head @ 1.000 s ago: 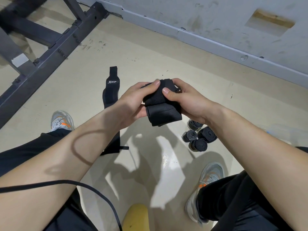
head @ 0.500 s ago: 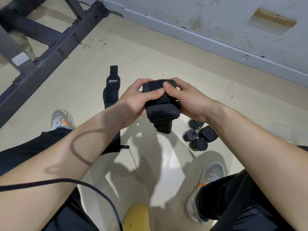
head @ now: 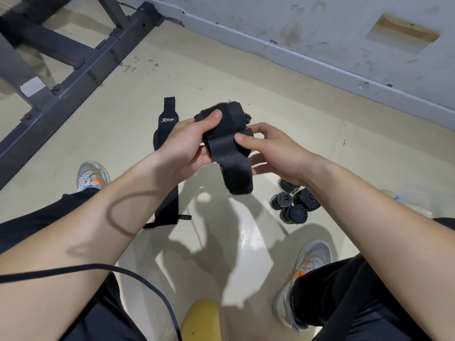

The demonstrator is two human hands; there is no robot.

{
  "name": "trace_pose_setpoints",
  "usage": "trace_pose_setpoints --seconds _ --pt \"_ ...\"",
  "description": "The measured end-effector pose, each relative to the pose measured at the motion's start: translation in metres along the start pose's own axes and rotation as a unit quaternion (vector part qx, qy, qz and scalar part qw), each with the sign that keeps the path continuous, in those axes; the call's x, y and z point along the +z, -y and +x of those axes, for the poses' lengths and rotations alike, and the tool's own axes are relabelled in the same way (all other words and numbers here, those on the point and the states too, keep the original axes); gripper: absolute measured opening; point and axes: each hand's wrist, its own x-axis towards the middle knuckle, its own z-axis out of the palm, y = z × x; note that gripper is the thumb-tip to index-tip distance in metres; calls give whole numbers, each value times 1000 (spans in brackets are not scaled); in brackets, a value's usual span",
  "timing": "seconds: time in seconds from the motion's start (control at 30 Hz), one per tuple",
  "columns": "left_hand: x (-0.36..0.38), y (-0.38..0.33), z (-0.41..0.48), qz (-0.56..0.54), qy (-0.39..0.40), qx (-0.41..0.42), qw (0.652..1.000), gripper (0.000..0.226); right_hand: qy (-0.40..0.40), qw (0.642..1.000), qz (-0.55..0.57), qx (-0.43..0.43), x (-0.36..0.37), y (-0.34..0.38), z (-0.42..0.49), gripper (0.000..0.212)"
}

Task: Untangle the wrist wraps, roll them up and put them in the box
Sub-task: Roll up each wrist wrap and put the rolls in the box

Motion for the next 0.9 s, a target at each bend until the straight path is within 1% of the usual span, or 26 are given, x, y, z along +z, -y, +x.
trace_pose_setpoints --seconds 0.13,0.27,0.4,0.5,0.67,0.8,0.9 --pt "-4 -4 1 -24 -34 19 999 36 -31 999 -21 -31 0 -3 1 29" --pt "-8 -4 4 -21 -43 23 999 37 -26 996 -24 -76 2 -2 1 14" --pt "-7 -2 4 -23 -54 30 998 39 -40 995 -52 -71 0 -4 4 6" --pt "-7 -1 7 -26 -77 52 995 43 -66 993 -72 -73 1 -5 6 13" --pt "0 -1 9 -10 -148 79 986 43 -70 992 -37 -99 4 -2 7 24" --pt "2 1 10 -1 -168 101 981 46 -38 994 -41 -91 6 -5 7 20" --pt "3 3 12 64 -179 118 975 47 -39 997 -9 -69 9 -6 7 18"
